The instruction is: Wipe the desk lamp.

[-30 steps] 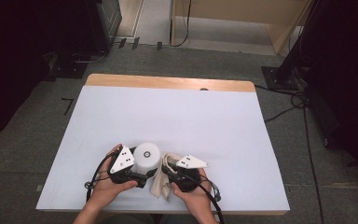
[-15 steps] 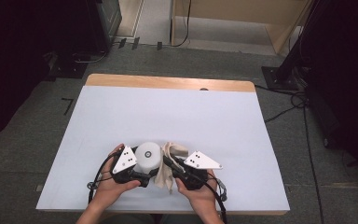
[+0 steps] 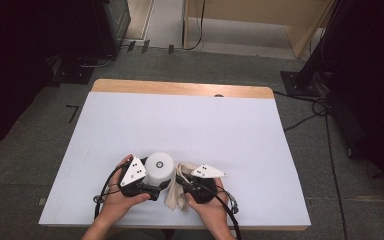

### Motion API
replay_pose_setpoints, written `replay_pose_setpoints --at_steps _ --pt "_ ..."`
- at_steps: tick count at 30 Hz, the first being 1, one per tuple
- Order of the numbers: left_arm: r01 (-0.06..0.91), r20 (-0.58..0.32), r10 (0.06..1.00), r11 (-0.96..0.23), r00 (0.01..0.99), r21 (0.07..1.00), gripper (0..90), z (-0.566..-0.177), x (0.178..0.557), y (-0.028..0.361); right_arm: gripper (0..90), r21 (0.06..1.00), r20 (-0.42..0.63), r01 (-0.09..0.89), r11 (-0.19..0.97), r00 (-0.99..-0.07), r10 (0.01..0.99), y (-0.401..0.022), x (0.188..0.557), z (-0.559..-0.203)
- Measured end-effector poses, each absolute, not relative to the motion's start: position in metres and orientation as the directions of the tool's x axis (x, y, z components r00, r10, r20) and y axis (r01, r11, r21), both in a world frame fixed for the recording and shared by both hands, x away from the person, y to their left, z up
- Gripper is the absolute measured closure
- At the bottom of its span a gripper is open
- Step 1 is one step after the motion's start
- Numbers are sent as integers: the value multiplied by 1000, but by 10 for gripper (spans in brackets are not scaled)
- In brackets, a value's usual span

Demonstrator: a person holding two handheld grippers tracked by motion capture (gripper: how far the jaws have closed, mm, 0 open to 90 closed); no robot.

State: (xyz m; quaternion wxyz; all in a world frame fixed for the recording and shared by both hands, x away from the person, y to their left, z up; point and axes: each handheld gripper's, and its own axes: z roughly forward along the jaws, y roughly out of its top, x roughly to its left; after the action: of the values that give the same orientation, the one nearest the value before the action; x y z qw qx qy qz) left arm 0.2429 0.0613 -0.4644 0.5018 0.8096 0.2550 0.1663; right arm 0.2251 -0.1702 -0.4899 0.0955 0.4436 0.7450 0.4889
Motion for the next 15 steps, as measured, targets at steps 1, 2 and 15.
replay_pose_setpoints --at_steps 1,2,15 --pt "246 13 579 -366 815 898 85 -465 243 62 812 814 288 566 129 -587 756 -170 225 -490" --pt "246 12 578 -366 816 898 85 -465 243 62 812 814 286 566 133 -588 757 -170 224 -489" --pt "245 10 575 -364 818 899 85 -465 243 62 812 916 237 397 62 -658 715 -177 212 -439"
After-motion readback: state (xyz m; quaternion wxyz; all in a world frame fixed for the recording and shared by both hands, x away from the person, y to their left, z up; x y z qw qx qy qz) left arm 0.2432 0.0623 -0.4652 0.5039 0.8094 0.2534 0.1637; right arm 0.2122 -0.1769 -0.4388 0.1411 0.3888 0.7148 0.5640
